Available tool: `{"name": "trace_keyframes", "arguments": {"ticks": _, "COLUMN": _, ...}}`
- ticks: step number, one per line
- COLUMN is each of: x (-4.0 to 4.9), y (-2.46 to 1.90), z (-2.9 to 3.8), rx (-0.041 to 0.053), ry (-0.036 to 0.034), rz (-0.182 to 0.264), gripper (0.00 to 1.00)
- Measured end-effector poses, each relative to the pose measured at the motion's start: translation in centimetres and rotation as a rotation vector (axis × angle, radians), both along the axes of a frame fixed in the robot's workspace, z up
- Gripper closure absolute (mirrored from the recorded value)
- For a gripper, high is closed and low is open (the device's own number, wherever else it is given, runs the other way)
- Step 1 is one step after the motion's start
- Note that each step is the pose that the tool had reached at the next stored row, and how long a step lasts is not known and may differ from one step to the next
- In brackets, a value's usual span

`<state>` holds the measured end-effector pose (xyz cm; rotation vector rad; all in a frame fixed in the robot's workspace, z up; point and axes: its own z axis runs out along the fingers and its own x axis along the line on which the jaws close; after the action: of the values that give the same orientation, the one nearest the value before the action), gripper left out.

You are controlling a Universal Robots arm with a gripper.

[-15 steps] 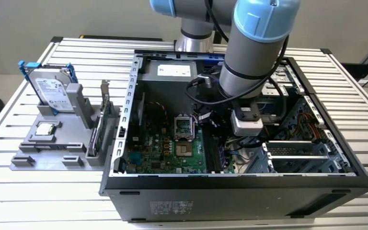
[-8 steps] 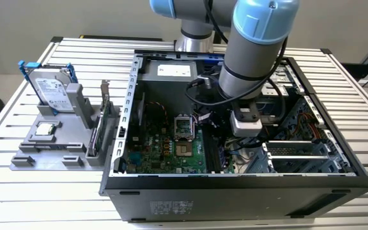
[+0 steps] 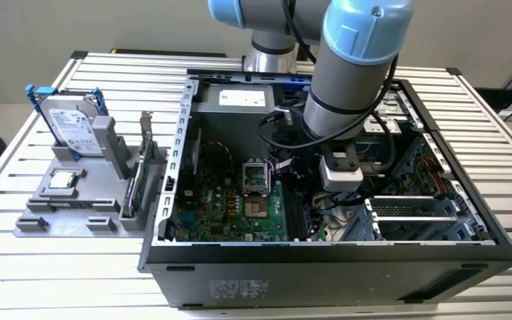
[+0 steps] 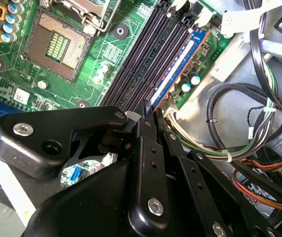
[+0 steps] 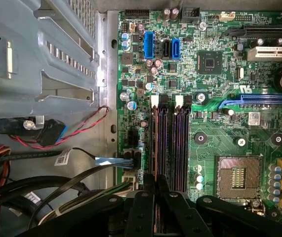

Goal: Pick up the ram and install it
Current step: 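Insert the ram into the slot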

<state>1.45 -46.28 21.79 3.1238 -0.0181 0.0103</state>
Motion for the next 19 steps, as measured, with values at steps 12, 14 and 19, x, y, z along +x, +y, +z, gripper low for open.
{"name": "trace_keyframes", "arguments": {"ticks": 12, "x": 0.0, "y": 0.01, "z": -0.08, "rx": 0.0, "ry": 0.0008, "rz": 0.0, "gripper": 1.0}}
{"name": "trace_keyframes", "arguments": {"ticks": 14, "x": 0.0, "y": 0.01, "z": -0.09, "rx": 0.0, "ry": 0.0014, "rz": 0.0, "gripper": 1.0}}
{"name": "trace_keyframes", "arguments": {"ticks": 19, "x": 0.01, "y": 0.02, "z": -0.11, "rx": 0.0003, "ry": 0.0015, "rz": 0.0, "gripper": 1.0}}
